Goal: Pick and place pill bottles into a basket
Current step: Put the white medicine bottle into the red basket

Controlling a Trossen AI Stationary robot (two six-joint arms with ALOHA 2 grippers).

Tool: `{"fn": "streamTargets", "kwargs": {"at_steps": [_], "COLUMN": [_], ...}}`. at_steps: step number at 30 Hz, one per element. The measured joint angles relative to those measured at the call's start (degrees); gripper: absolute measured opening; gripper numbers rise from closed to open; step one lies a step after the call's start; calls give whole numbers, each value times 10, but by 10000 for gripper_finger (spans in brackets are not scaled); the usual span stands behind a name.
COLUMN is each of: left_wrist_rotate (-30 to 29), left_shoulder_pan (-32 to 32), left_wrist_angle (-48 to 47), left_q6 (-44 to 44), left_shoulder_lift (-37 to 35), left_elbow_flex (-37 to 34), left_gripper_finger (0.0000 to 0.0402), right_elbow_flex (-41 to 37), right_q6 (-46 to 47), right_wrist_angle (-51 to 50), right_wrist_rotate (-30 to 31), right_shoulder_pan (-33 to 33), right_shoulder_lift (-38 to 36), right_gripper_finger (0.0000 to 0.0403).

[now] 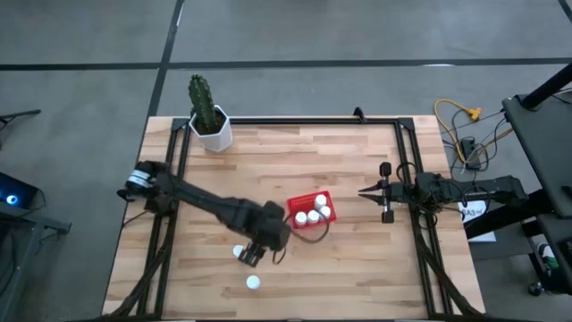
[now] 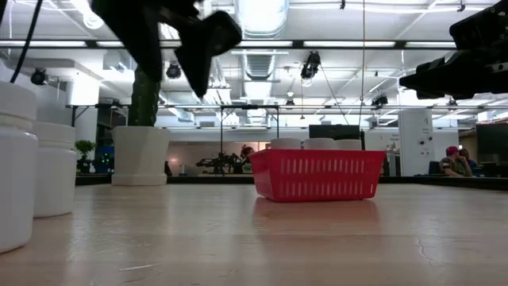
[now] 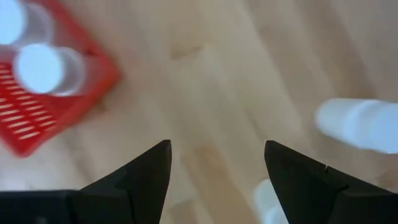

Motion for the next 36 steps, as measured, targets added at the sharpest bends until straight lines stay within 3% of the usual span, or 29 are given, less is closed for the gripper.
{"fn": "streamTargets", "kwargs": {"at_steps": [15, 36], "left_wrist_rotate": [0, 5], "left_shoulder_pan": [-120, -178], "left_wrist_angle": [9, 53], "left_q6": [-75, -87], "left_shoulder_lift": [-1, 40], "left_elbow_flex": [0, 1], "left_gripper_finger": [240, 240], "right_elbow_flex": [0, 0], "right_q6": [0, 0], "right_wrist_angle": [0, 0], "right_wrist_rotate": [0, 0], "right_shoulder_pan": [0, 0], "right_shoulder_lift": [0, 1], "right_gripper_finger": [34, 34]}}
